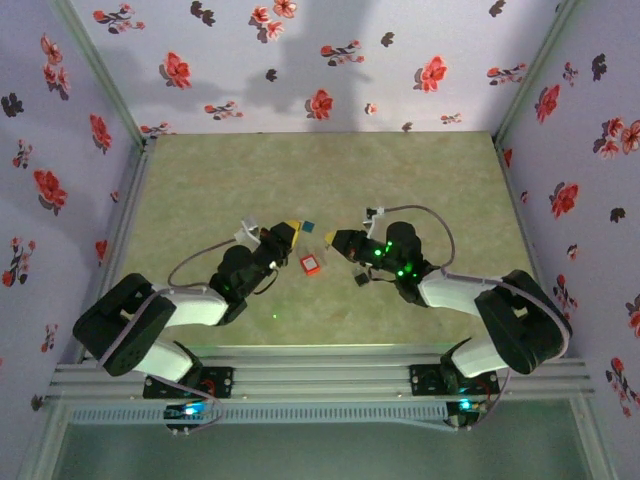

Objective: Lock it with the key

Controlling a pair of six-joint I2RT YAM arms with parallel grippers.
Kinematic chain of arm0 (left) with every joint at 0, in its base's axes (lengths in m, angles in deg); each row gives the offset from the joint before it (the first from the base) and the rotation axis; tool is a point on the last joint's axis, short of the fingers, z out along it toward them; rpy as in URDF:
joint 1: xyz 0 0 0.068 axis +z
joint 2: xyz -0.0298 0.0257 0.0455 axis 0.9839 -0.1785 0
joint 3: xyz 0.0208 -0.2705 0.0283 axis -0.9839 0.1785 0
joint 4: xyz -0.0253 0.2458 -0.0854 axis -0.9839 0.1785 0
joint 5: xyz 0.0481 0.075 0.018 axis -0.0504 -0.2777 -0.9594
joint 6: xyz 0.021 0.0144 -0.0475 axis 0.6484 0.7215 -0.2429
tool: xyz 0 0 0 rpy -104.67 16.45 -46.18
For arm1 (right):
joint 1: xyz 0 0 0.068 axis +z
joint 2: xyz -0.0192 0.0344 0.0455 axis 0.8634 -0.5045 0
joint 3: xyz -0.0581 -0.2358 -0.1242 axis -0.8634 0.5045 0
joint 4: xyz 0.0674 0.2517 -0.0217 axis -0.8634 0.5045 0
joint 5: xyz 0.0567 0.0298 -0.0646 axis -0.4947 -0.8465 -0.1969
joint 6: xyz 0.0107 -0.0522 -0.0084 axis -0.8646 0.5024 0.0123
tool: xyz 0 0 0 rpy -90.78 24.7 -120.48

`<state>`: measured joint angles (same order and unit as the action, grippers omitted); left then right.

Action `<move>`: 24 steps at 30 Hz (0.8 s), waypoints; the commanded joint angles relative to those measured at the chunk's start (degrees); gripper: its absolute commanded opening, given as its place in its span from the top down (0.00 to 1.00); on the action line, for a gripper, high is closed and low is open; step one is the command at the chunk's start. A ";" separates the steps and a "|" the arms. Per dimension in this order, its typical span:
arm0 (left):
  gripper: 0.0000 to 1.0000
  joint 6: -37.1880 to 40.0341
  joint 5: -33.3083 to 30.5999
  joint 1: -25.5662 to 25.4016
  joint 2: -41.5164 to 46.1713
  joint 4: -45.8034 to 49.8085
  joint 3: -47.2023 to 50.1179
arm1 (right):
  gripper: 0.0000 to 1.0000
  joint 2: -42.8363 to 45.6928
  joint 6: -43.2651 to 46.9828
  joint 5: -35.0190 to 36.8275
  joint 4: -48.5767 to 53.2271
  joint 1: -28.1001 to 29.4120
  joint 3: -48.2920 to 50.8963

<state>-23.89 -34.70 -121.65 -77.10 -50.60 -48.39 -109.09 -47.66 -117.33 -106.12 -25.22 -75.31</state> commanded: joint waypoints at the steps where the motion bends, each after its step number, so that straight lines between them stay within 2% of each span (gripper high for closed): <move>1: 1.00 0.16 0.10 0.95 1.29 -1.28 0.87 | 1.00 3.24 3.23 2.64 2.74 -0.14 -0.30; 8: 1.00 1.18 4.40 2.42 1.72 4.33 -0.15 | 1.00 8.76 8.07 5.61 10.24 -0.38 -0.67; 15: 1.00 8.90 8.11 2.90 7.26 25.09 -5.84 | 1.00 19.04 15.28 13.68 21.58 -0.72 -0.33; 24: 1.00 19.41 11.69 2.75 9.86 48.52 -15.86 | 1.00 28.63 17.69 23.10 25.61 -1.30 2.61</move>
<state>-10.49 -25.11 -119.18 -68.43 -12.90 -61.22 -82.38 -32.12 -99.48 -82.69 -25.92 -74.02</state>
